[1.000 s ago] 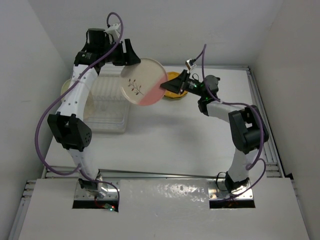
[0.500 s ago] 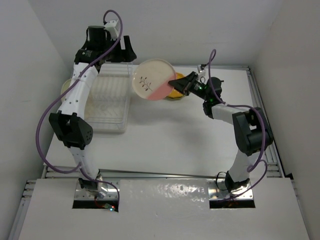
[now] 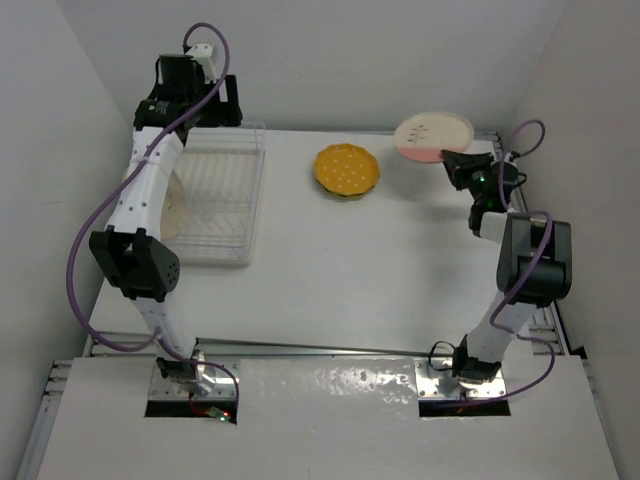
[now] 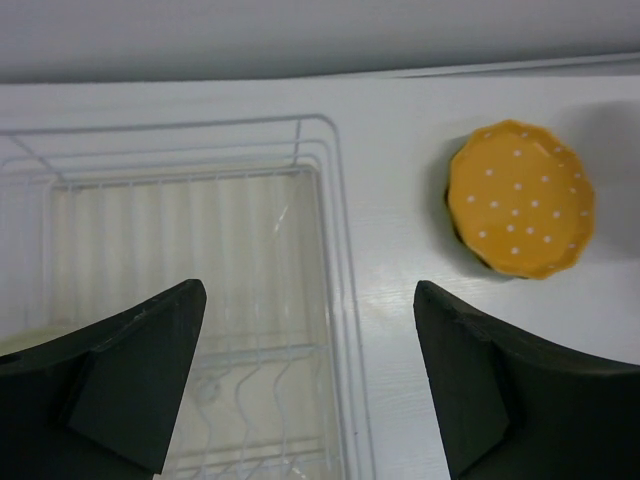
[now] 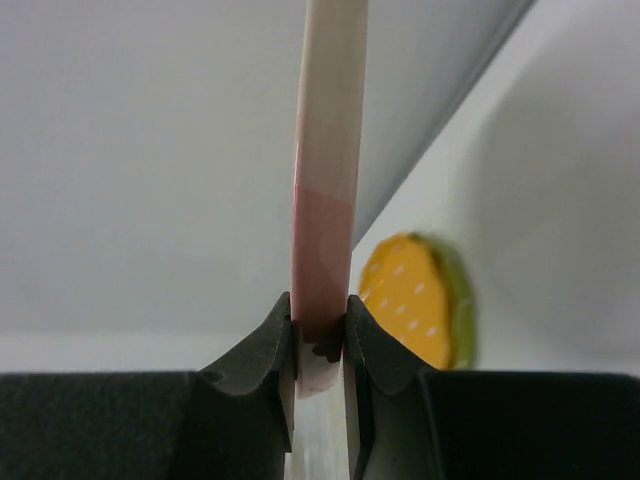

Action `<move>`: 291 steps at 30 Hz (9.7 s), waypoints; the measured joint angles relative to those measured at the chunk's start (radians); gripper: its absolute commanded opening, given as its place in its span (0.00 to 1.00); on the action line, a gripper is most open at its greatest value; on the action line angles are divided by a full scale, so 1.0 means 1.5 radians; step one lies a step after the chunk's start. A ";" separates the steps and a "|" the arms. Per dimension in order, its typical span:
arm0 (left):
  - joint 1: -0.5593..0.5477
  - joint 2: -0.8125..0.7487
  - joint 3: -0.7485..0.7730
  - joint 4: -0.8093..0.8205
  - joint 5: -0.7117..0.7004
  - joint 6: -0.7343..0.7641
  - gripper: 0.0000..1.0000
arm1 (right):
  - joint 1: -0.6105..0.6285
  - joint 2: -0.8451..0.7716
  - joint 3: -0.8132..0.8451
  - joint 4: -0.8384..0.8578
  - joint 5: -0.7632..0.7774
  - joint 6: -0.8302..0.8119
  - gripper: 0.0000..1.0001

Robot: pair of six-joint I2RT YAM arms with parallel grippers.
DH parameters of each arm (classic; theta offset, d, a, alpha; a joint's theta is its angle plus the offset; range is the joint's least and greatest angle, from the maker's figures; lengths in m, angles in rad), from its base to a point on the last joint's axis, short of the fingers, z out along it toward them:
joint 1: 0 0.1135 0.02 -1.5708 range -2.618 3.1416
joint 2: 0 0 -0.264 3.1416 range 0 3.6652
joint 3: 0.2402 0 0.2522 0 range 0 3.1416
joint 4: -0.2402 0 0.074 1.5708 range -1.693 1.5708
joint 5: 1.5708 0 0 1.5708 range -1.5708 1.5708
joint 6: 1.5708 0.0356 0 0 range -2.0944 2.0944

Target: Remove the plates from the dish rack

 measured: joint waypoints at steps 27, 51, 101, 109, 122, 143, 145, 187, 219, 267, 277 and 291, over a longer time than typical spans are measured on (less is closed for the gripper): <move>0.084 -0.081 -0.054 -0.039 -0.122 0.082 0.84 | -0.048 0.134 -0.051 -0.122 0.226 -0.022 0.36; 0.101 -0.001 -0.084 -0.170 -0.446 0.190 0.94 | -0.009 -0.065 0.049 -0.604 0.298 -0.330 0.70; 0.388 0.046 -0.058 -0.270 0.161 0.174 0.00 | 0.102 -0.325 0.097 -0.684 0.267 -0.533 0.64; 0.323 0.001 -0.030 -0.199 0.091 0.193 0.00 | 0.106 -0.350 0.081 -0.658 0.264 -0.534 0.64; 0.277 -0.037 0.107 -0.162 0.139 0.103 0.00 | 0.156 -0.326 0.114 -0.617 0.117 -0.535 0.67; 0.041 -0.035 0.011 -0.040 0.502 -0.030 0.00 | 0.350 0.050 0.388 -0.340 -0.241 -0.392 0.97; 0.035 -0.035 0.005 -0.032 0.517 -0.031 0.00 | 0.351 0.061 0.388 -0.324 -0.241 -0.381 0.93; 0.025 -0.041 -0.045 -0.017 0.067 0.018 0.76 | 0.022 0.008 -0.007 -0.022 -0.016 0.018 0.00; 0.027 -0.074 -0.092 -0.046 0.015 0.077 0.76 | -0.044 0.137 0.089 -0.274 0.153 -0.127 0.44; 0.027 -0.077 -0.093 -0.047 -0.018 0.109 0.76 | -0.039 -0.033 0.087 -0.634 0.284 -0.433 0.66; 0.027 -0.156 -0.193 -0.023 -0.024 0.169 0.76 | -0.037 -0.430 -0.234 -0.487 0.320 -0.627 0.94; 0.030 -0.583 -0.783 0.170 -0.087 0.351 1.00 | -0.037 -0.843 -0.434 -0.465 0.300 -0.771 0.99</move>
